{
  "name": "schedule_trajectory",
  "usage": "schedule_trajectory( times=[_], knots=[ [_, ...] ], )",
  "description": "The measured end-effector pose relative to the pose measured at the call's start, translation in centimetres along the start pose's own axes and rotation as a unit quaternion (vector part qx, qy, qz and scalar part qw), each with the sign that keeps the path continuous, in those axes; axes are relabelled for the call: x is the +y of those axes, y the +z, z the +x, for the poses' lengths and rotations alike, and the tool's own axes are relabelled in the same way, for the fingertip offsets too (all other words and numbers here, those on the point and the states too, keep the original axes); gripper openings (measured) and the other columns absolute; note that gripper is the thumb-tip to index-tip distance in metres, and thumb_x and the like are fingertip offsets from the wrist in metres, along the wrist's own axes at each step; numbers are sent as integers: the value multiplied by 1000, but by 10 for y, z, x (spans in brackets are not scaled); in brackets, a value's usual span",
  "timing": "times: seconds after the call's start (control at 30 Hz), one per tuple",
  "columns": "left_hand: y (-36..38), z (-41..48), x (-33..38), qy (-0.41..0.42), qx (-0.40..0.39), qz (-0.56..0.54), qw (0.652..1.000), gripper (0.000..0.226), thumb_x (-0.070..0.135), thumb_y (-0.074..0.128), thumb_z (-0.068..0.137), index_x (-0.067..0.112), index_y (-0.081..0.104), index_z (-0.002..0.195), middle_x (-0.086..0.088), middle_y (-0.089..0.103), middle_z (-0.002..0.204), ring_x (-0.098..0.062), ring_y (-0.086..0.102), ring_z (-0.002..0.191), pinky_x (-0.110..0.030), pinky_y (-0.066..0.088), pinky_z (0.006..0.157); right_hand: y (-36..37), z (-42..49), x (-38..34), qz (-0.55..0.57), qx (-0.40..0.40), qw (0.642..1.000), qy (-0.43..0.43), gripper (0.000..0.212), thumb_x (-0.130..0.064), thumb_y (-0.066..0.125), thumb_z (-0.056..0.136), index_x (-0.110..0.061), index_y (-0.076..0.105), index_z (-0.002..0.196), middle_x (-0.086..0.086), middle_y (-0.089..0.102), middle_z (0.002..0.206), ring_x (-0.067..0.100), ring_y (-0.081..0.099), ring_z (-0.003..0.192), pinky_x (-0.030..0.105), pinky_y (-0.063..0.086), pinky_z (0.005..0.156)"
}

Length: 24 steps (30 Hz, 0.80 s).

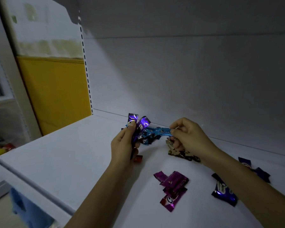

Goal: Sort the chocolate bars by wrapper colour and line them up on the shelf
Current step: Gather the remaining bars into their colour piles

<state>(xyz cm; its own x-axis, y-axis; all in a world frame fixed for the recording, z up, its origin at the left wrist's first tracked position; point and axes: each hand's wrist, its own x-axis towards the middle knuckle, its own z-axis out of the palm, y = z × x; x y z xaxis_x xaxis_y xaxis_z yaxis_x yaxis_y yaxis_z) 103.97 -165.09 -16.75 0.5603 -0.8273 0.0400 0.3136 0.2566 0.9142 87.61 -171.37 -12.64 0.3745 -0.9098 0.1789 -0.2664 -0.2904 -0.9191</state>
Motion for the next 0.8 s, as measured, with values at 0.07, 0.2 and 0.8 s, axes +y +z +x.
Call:
schedule_trajectory(
  times=[0.07,0.2,0.8],
  knots=[
    [0,0,1,-22,9,13,1000,36,45,60,88,11,69,90,0,51,50,-7,36,36,-18,27,35,8,13,-2,-40,7,999,-19,11,-7,51,93,-16,57,91,10,64,90,12,62,61,26,52,53],
    [0,-2,-2,-32,25,21,999,33,45,61,88,13,69,87,-1,51,51,-9,36,38,-23,28,42,29,33,-16,-132,-27,990,-33,29,-10,48,96,-17,54,123,10,56,123,23,60,104,36,54,84],
    [22,-44,-6,238,-323,292,868,8,24,68,84,29,73,87,16,71,85,1,64,82,-9,46,72,-92,-102,29,-214,135,958,-135,12,-13,74,80,-22,66,82,-9,69,73,2,65,69,13,51,66]
  ],
)
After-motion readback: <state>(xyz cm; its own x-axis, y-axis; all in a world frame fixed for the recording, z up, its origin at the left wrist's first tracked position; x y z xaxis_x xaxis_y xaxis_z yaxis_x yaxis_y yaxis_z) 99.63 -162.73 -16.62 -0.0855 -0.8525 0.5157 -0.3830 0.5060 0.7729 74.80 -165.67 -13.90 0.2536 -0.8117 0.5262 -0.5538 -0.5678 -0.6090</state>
